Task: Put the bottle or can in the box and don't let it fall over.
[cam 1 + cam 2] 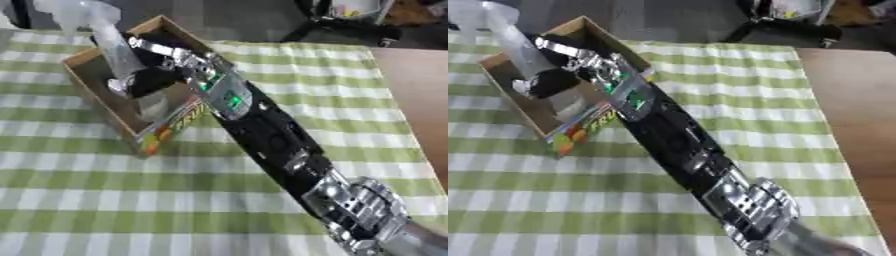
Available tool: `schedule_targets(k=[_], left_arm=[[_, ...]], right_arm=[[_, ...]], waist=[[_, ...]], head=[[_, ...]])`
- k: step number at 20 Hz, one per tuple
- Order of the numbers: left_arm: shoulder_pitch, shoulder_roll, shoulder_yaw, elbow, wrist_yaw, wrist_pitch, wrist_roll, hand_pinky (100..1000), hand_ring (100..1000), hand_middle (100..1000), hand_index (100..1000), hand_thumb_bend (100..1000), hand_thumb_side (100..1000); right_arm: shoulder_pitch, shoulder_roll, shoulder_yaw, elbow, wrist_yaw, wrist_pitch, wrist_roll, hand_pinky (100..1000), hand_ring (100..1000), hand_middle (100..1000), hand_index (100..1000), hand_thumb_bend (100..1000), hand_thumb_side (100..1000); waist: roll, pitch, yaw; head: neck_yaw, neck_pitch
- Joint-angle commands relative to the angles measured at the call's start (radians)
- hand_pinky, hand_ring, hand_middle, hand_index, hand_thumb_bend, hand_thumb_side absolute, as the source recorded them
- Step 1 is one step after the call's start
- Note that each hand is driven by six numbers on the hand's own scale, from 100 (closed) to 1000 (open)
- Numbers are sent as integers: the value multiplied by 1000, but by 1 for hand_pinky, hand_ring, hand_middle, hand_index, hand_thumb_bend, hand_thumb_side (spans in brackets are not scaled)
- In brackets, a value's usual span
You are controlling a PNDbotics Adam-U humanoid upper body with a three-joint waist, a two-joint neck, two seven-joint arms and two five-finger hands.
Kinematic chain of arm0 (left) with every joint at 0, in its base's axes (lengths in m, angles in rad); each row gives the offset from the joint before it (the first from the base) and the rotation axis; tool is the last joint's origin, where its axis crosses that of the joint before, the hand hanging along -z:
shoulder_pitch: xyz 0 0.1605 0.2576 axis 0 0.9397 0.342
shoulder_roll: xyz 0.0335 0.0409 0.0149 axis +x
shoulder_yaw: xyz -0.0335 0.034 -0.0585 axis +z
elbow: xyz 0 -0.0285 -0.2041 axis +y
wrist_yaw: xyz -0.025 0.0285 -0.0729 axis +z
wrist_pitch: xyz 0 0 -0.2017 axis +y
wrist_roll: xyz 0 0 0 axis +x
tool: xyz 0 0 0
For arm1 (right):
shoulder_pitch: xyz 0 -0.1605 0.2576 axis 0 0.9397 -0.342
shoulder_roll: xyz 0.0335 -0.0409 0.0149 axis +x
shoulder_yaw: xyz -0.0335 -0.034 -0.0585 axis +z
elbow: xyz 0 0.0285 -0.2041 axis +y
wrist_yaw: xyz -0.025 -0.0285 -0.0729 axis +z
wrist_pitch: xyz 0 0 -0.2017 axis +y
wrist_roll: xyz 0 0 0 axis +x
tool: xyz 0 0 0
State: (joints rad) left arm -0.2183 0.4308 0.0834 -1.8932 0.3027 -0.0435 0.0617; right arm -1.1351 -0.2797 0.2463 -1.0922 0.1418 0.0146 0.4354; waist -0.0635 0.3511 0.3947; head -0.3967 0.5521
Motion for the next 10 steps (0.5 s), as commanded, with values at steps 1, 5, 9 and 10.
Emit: schedule_targets(k=[1,5,9,10], left_arm=[[1,27,9,-15,-5,-1,0,945,839,934,857,117,850],[5,28,11,-14,-6,-1,3,944,839,934,857,116,850],[10,28,14,-14,-7,-2,5,944,838,934,857,115,848],[11,29,15,-14,-7,-2,6,944,838,933,857,115,848]], right_arm=[[-20,-30,-12,-37,-34,13,-4,1000,1000,1000,1000,100,338],[-16,-50,-14,-64,-65,28,-2,1000,1000,1000,1000,100,355],[-1,-73,-18,-94,-90,37,8,1000,1000,1000,1000,100,361],[5,-80,-19,-103,-97,41,9,1000,1000,1000,1000,100,371]], waist=[[12,-23,-3],[15,-27,-10],[18,-30,-17],[19,-31,-19]], head=[[6,-8],[12,-8],[19,-4],[20,-3]])
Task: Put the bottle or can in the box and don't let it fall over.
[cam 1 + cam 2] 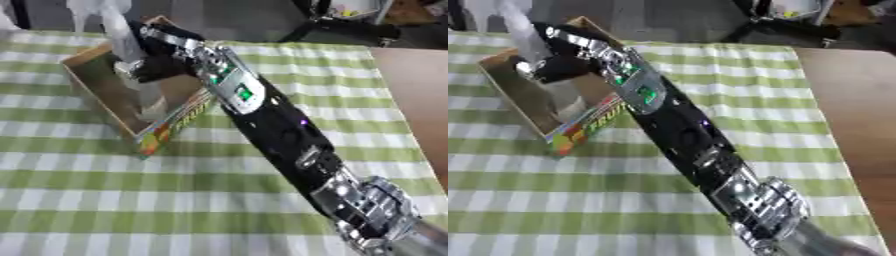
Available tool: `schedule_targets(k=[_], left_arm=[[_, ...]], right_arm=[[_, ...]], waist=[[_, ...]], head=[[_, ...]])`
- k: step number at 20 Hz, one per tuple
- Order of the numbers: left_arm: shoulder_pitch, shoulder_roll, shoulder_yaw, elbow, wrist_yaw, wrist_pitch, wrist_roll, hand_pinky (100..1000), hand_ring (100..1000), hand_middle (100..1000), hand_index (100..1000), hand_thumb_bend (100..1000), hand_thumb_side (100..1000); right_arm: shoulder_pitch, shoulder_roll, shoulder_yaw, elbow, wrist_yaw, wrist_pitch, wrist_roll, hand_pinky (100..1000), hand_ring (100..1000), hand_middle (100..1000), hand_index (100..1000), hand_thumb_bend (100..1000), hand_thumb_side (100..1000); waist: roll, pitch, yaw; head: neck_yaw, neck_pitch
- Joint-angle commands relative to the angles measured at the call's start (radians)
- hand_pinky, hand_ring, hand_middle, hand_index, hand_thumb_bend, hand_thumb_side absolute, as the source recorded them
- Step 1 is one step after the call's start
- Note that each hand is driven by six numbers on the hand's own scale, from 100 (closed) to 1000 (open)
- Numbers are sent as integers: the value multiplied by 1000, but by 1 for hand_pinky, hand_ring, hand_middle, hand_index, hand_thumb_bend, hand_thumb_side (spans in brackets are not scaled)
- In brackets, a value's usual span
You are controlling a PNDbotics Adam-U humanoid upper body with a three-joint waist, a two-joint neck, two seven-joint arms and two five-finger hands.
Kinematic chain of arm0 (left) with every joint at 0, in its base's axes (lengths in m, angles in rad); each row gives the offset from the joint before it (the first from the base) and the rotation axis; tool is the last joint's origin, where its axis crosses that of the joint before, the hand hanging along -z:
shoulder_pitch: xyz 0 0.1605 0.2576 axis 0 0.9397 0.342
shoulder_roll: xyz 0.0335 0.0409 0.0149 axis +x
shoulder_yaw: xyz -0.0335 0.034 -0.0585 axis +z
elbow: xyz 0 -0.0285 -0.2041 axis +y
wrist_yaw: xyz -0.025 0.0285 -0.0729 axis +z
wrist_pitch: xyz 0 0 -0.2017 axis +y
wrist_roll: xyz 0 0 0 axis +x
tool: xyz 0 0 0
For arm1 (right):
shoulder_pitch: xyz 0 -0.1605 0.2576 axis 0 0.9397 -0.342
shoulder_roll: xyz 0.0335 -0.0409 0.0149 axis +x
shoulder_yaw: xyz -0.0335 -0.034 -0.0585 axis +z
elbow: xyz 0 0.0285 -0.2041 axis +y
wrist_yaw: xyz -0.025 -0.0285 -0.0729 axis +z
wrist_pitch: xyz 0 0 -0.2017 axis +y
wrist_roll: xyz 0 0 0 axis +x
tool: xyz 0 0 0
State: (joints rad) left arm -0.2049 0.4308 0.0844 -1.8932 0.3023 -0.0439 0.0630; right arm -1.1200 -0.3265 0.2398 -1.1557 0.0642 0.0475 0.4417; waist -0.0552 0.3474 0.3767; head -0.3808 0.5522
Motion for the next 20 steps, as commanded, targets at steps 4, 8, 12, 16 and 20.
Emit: schedule_targets(k=[4,8,12,16,20], left_arm=[[4,31,17,-14,-8,-4,10,944,838,933,857,114,847],[11,32,20,-13,-10,-5,14,943,837,933,857,114,847],[18,33,23,-13,-12,-6,17,943,837,933,857,112,845],[24,34,24,-12,-12,-7,19,943,836,933,856,113,845],[29,34,26,-11,-13,-8,20,942,836,933,857,112,844]], right_arm=[[22,-68,-19,-87,-54,30,-2,1000,1000,1000,1000,100,427],[65,-109,-28,-159,-113,61,-17,1000,1000,1000,1000,100,490],[117,-160,-36,-254,-148,80,-44,994,1000,1000,1000,100,477],[182,-209,-48,-344,-181,90,-61,974,1000,1000,1000,100,533],[251,-255,-71,-429,-205,79,-46,961,1000,1000,1000,100,499]], waist=[[13,-31,-10],[16,-36,-19],[22,-41,-28],[26,-48,-37],[30,-54,-45]], head=[[11,0],[20,5],[29,8],[37,10],[43,13]])
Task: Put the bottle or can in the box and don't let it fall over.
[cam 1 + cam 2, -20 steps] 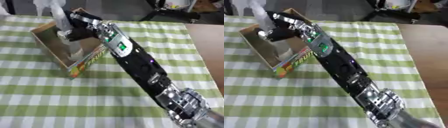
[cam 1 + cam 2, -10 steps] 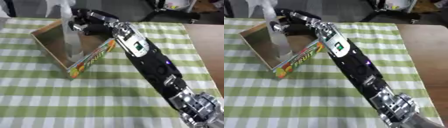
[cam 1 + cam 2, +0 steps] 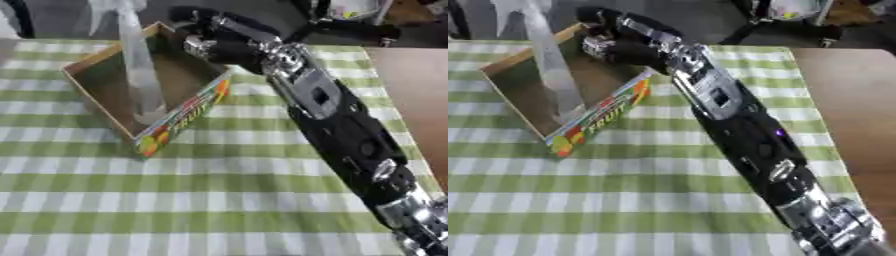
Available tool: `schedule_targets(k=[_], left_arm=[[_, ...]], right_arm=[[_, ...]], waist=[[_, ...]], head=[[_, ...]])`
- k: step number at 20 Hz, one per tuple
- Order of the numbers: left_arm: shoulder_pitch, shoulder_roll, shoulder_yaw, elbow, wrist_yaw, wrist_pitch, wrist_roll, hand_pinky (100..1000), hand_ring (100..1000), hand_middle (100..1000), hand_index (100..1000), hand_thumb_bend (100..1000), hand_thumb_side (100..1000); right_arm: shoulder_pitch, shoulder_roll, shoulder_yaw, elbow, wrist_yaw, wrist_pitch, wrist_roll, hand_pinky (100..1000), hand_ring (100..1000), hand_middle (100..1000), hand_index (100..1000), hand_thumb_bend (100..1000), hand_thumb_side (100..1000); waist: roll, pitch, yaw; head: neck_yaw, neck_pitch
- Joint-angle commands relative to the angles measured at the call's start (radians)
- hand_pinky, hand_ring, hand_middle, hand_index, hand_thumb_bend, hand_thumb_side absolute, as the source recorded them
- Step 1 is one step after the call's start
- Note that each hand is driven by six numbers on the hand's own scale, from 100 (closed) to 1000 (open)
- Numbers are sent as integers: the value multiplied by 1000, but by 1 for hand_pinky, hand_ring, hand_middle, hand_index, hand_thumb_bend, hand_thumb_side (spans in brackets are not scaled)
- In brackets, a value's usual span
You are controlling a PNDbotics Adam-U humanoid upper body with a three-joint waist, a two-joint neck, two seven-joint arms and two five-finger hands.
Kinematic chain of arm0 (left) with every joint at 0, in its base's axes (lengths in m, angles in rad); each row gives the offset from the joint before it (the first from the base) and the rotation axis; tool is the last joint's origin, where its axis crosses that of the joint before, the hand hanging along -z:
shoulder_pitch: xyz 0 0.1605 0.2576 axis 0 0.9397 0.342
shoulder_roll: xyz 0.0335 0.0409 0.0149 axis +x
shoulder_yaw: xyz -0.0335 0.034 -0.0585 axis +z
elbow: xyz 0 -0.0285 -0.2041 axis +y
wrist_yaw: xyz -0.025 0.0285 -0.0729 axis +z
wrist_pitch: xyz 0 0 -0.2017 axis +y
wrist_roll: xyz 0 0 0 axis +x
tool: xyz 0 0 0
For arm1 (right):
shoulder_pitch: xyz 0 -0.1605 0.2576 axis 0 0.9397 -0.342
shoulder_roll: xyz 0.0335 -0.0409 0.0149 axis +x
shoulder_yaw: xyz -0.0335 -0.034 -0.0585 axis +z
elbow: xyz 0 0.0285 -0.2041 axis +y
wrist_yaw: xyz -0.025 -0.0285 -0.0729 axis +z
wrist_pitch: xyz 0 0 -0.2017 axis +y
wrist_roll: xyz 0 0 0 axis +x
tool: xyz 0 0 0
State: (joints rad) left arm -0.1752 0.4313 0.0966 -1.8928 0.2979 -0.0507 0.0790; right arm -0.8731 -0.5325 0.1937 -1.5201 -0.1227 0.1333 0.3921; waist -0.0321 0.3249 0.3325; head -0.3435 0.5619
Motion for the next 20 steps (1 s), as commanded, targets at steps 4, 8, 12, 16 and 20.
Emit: schedule_targets(k=[4,8,12,16,20], left_arm=[[4,35,15,-12,-10,-1,6,941,836,932,856,112,844],[7,36,16,-12,-11,-2,7,941,836,932,856,111,842],[9,38,17,-12,-10,-3,10,940,836,932,856,112,840],[12,39,19,-13,-9,-3,12,939,836,932,856,113,839],[15,38,20,-12,-9,-2,13,939,835,931,856,112,838]], right_arm=[[71,-88,-54,-137,-45,-8,-24,953,1000,1000,1000,100,510],[140,-130,-80,-198,-64,7,-67,944,1000,1000,1000,100,514],[215,-166,-106,-257,-82,21,-103,930,1000,1000,1000,100,520],[286,-189,-141,-318,-111,36,-153,930,1000,1000,1000,100,541],[355,-203,-172,-378,-147,46,-199,936,1000,1000,1000,100,522]], waist=[[8,-35,-7],[10,-40,-12],[9,-48,-15],[9,-55,-19],[10,-61,-23]], head=[[12,6],[17,11],[27,22],[34,31],[40,41]])
